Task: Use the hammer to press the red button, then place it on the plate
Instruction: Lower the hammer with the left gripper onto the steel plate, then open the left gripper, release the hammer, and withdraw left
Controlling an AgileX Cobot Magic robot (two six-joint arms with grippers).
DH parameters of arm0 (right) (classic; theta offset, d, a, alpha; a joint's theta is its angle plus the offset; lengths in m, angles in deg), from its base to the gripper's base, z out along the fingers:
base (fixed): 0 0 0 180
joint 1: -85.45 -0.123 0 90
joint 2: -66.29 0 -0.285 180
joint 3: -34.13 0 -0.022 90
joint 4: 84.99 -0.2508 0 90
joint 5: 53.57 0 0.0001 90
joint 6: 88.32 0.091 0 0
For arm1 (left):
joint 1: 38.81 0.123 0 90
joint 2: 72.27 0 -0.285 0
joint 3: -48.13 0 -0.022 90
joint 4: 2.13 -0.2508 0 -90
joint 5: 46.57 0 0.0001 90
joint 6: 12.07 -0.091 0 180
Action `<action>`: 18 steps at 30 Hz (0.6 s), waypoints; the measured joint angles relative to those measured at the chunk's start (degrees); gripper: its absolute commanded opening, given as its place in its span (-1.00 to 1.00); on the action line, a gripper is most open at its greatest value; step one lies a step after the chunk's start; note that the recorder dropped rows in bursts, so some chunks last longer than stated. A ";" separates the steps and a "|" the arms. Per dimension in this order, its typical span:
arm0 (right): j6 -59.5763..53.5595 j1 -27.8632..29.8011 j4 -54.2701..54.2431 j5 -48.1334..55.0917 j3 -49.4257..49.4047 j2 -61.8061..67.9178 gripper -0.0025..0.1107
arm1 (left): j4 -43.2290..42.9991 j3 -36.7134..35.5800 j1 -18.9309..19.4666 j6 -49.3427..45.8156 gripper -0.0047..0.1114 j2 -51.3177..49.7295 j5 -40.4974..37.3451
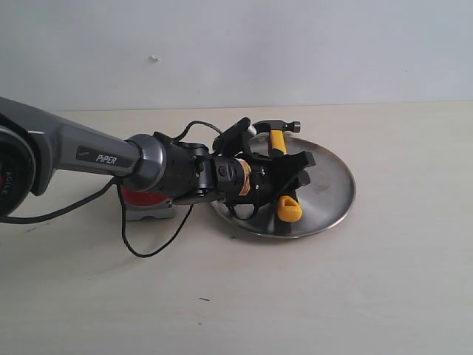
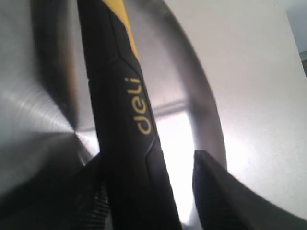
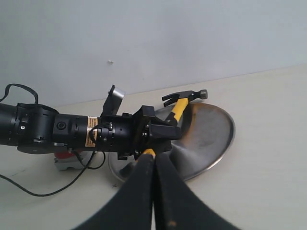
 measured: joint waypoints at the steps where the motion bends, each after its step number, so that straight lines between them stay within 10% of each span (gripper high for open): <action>1: 0.00 0.00 0.00 0.00 0.00 0.00 -0.96 | 0.00 0.00 0.00 0.00 -0.05 0.00 0.00; 18: 0.00 0.00 0.00 0.00 0.00 0.00 -0.96 | -18.38 0.00 3.27 16.83 -0.06 0.35 3.67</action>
